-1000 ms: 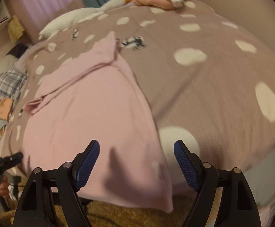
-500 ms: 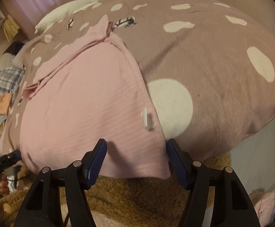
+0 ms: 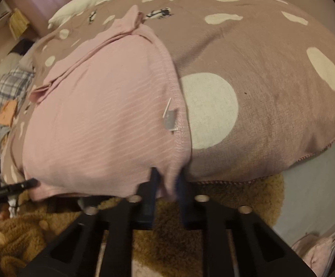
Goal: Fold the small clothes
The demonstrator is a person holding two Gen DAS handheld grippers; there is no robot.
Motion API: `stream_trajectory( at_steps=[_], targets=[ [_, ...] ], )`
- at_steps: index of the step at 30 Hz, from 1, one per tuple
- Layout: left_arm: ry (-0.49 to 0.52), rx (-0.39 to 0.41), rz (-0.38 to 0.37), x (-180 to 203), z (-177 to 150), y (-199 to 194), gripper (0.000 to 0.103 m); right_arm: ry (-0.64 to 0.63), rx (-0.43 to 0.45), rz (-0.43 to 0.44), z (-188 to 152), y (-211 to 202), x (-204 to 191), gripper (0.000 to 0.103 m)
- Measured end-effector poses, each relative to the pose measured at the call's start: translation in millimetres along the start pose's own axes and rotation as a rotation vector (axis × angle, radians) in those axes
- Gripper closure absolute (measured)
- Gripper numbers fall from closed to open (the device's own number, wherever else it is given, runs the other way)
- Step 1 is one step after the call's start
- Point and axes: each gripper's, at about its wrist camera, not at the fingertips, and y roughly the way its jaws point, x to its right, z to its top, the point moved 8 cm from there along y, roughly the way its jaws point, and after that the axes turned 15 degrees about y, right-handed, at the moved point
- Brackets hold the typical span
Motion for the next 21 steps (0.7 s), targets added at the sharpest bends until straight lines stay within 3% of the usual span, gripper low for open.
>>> stream_trajectory(
  at_steps=[3, 10, 16, 21],
  targets=[
    [-0.009, 0.085, -0.085, 10.9, 14.3, -22.3, 0.096, 0.007, 0.045, 0.077, 10.7, -22.1, -10.8, 0.095],
    [-0.049, 0.173, -0.193, 17.7, 41.1, -47.1, 0.096, -0.022, 0.087, 0.24, 42.2, -38.1, -47.5, 0.095],
    [-0.113, 0.212, -0.235, 9.7, 69.3, -55.2, 0.096, 0.029, 0.083, 0.301, 62.2, -23.3, -64.0, 0.096],
    [-0.163, 0.253, -0.208, -9.8, 100.7, -58.5, 0.096, 0.093, 0.112, 0.272, 93.3, -7.0, -65.6, 0.096]
  ],
)
